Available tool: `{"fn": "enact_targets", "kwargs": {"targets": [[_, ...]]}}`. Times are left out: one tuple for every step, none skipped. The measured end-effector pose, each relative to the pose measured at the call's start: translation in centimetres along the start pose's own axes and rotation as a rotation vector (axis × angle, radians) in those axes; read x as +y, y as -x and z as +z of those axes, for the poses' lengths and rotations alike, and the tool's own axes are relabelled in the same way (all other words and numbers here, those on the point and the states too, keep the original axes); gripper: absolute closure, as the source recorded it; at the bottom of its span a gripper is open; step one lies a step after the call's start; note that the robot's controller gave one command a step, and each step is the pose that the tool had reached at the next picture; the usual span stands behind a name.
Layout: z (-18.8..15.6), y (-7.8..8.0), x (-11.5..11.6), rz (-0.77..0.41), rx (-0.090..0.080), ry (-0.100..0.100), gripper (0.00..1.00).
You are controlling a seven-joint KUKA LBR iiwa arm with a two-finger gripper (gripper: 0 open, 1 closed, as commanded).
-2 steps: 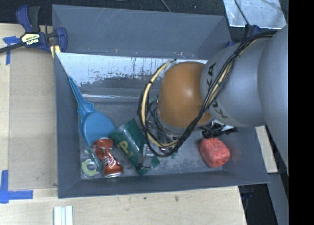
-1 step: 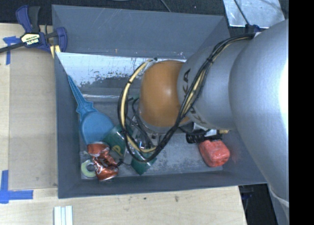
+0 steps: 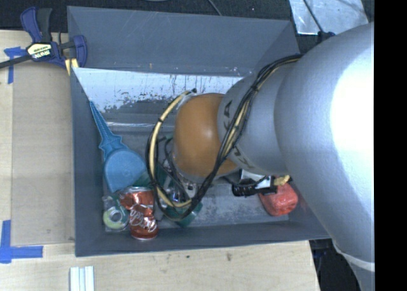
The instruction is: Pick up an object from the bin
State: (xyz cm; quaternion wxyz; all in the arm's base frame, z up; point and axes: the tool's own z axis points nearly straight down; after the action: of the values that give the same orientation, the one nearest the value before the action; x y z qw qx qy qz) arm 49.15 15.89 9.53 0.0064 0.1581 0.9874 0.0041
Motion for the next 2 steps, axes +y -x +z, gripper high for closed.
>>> {"fn": "enact_targets", "kwargs": {"targets": [[2.41, 4.18, 6.32, 0.106, 0.003, -0.037, 1.00], [2.41, 4.18, 6.32, 0.105, 0.003, -0.037, 1.00]]}}
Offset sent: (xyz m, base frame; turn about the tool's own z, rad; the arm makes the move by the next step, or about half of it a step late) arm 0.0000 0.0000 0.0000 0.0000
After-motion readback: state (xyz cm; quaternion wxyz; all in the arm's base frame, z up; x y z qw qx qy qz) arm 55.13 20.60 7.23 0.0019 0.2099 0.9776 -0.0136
